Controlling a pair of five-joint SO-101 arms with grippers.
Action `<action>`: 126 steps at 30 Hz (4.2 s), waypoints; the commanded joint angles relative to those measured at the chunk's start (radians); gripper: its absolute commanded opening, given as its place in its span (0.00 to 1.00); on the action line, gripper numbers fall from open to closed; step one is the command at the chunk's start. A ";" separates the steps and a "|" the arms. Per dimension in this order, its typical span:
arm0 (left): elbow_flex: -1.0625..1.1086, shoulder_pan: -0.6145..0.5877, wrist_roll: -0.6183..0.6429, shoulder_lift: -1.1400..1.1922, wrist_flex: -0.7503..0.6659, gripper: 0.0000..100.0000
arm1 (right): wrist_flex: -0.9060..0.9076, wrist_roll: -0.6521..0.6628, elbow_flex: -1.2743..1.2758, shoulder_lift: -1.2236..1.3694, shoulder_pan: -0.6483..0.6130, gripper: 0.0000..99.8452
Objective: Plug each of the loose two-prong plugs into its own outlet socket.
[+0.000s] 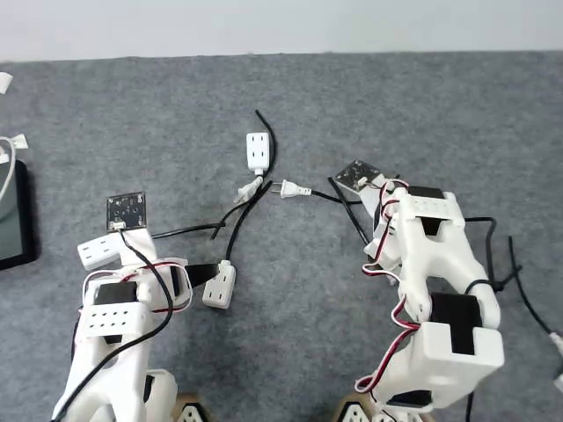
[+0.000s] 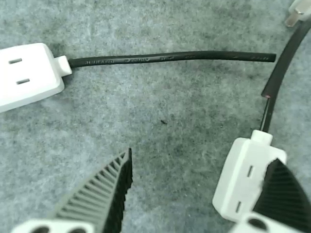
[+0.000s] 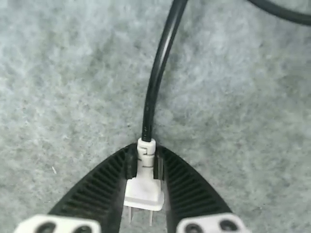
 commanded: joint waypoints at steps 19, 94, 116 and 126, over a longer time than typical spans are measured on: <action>-0.045 0.158 -0.167 -0.017 0.123 0.38 | -0.266 -0.571 0.336 -0.384 -0.119 0.01; -0.483 0.609 0.381 0.529 0.068 0.01 | -0.188 -0.572 0.295 -0.340 -0.027 0.01; -0.472 0.706 0.500 0.649 0.000 0.47 | -0.191 -0.572 0.295 -0.340 -0.027 0.01; -0.447 0.646 0.393 0.408 0.181 0.47 | -0.191 -0.577 0.295 -0.340 -0.028 0.01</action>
